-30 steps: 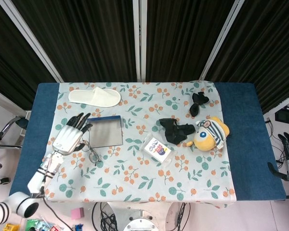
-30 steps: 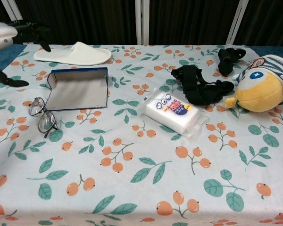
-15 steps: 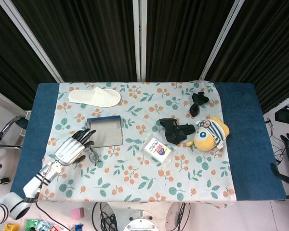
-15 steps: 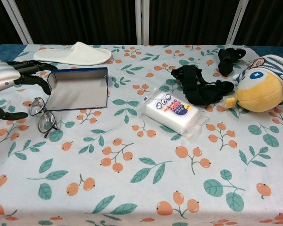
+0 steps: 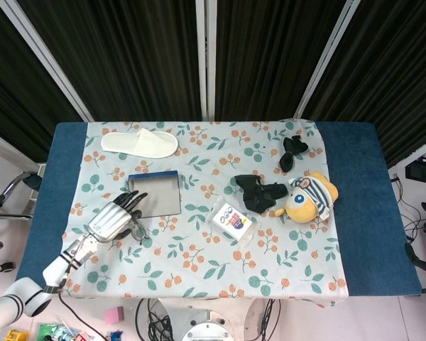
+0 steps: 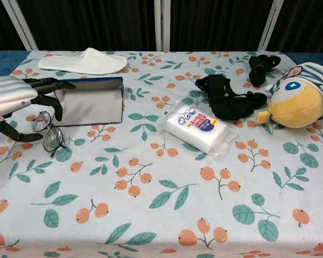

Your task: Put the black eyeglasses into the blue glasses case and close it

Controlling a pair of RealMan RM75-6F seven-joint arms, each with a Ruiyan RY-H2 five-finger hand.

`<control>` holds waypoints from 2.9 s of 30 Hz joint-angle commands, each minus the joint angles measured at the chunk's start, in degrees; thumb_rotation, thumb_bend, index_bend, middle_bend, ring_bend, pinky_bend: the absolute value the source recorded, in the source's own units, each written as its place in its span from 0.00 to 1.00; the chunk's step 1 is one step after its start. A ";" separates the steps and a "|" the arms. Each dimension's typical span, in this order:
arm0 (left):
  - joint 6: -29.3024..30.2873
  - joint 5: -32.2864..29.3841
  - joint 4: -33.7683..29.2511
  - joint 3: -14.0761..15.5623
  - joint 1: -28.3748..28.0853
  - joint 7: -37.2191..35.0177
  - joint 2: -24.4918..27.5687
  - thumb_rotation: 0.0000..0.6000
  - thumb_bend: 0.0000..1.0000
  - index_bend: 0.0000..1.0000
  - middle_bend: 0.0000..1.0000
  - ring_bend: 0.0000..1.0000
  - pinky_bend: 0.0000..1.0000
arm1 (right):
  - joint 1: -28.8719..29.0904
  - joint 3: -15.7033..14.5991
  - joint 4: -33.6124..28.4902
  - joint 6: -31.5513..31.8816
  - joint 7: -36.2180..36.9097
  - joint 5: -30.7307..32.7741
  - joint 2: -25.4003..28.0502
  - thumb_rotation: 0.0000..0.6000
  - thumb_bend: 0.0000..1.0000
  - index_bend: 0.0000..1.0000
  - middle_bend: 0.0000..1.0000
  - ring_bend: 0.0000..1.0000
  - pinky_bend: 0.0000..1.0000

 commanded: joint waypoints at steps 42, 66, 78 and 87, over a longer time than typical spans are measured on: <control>-6.84 -9.11 -11.64 -4.77 -1.45 6.61 3.23 1.00 0.50 0.68 0.06 0.01 0.16 | 0.78 -0.02 0.24 -2.01 -0.84 0.30 -0.37 1.00 0.24 0.00 0.00 0.00 0.00; -8.55 -67.63 -28.36 -19.33 -14.67 52.74 -3.27 1.00 0.55 0.68 0.06 0.01 0.16 | 0.39 0.05 1.35 -1.50 0.97 0.17 -0.60 1.00 0.24 0.00 0.00 0.00 0.00; -5.13 -71.38 -21.08 -21.53 -19.11 54.35 -9.74 1.00 0.55 0.68 0.03 0.01 0.16 | 0.00 0.27 1.88 -1.10 2.40 0.38 -0.26 1.00 0.24 0.00 0.00 0.00 0.00; -3.15 -67.45 -17.09 -21.02 -19.82 53.85 -12.45 1.00 0.55 0.68 0.01 0.01 0.16 | -0.05 0.36 2.14 -1.34 3.06 0.55 0.04 1.00 0.24 0.00 0.00 0.00 0.00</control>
